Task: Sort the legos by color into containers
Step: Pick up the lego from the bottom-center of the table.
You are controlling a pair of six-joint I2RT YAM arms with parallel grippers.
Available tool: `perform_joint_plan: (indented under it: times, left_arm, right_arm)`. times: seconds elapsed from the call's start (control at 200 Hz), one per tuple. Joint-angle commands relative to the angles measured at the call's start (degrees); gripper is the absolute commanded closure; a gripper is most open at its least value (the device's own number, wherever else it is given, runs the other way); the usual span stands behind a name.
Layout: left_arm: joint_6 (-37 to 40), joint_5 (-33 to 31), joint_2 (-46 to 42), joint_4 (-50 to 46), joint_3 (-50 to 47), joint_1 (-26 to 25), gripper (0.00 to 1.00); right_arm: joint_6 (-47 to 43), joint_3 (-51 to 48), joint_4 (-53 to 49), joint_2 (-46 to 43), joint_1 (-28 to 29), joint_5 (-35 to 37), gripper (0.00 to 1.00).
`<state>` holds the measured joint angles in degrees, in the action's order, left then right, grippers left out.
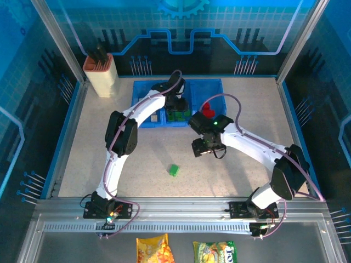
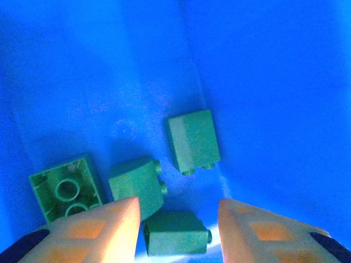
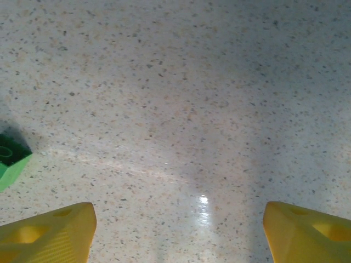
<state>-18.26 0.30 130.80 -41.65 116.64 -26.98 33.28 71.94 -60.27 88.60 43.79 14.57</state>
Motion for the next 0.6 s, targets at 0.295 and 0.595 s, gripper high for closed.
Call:
perform_joint_plan:
  times: [0.295,0.595]
  left_arm:
    - [0.3,1.6,-18.8,2.1,-15.6,4.4,0.56]
    - [1.3,2.8,-29.1,3.3,-26.9,9.1,0.56]
  right_arm:
    - [3.4,7.6,1.5,10.7,8.3,-1.3,0.19]
    - [8.6,11.6,3.2,17.7,14.0,-2.9,0.19]
